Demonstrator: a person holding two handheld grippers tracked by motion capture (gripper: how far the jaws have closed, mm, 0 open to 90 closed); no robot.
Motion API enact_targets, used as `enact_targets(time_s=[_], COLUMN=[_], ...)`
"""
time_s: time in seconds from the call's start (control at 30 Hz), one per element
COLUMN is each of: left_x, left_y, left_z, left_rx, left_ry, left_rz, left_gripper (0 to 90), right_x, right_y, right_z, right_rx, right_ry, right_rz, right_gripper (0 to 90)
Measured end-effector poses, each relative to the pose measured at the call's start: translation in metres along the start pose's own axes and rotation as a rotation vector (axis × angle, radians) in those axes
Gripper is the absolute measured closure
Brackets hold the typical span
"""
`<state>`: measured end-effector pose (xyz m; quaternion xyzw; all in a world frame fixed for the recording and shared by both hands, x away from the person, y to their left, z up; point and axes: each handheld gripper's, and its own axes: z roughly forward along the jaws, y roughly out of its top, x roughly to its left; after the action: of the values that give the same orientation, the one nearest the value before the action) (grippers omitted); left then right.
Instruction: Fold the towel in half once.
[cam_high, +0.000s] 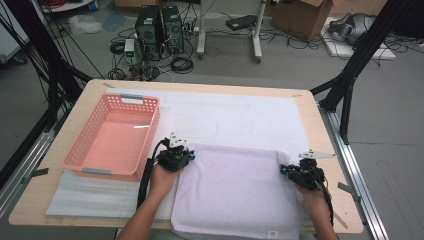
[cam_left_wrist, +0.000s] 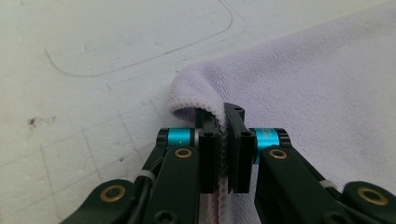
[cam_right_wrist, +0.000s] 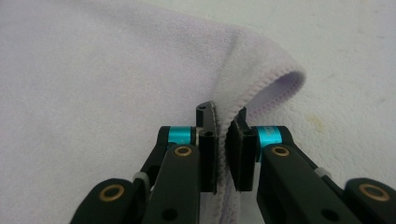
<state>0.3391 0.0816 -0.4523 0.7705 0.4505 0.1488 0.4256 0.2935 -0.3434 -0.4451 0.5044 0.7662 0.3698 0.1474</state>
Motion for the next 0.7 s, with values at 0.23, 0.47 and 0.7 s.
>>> enact_targets(time_s=[0.23,0.47,0.7], left_x=[0.008,0.023,0.039], left_y=[0.016,0.055,0.075], left_z=[-0.012,-0.015,-0.002], left_rx=[-0.108,-0.181,-0.219], left_ry=[0.005,0.026,0.035], left_rz=[-0.029,-0.031,-0.054], left_gripper=[85.5,85.4,85.2], right_x=[-0.007,-0.023,-0.035], right_y=[0.010,0.044,0.078], right_z=[-0.009,-0.010,0.004], right_rx=[-0.082,-0.181,-0.219], right_ry=[0.040,0.018,-0.025], right_rz=[-0.036,-0.032,-0.044], right_gripper=[86.5,86.3,86.2])
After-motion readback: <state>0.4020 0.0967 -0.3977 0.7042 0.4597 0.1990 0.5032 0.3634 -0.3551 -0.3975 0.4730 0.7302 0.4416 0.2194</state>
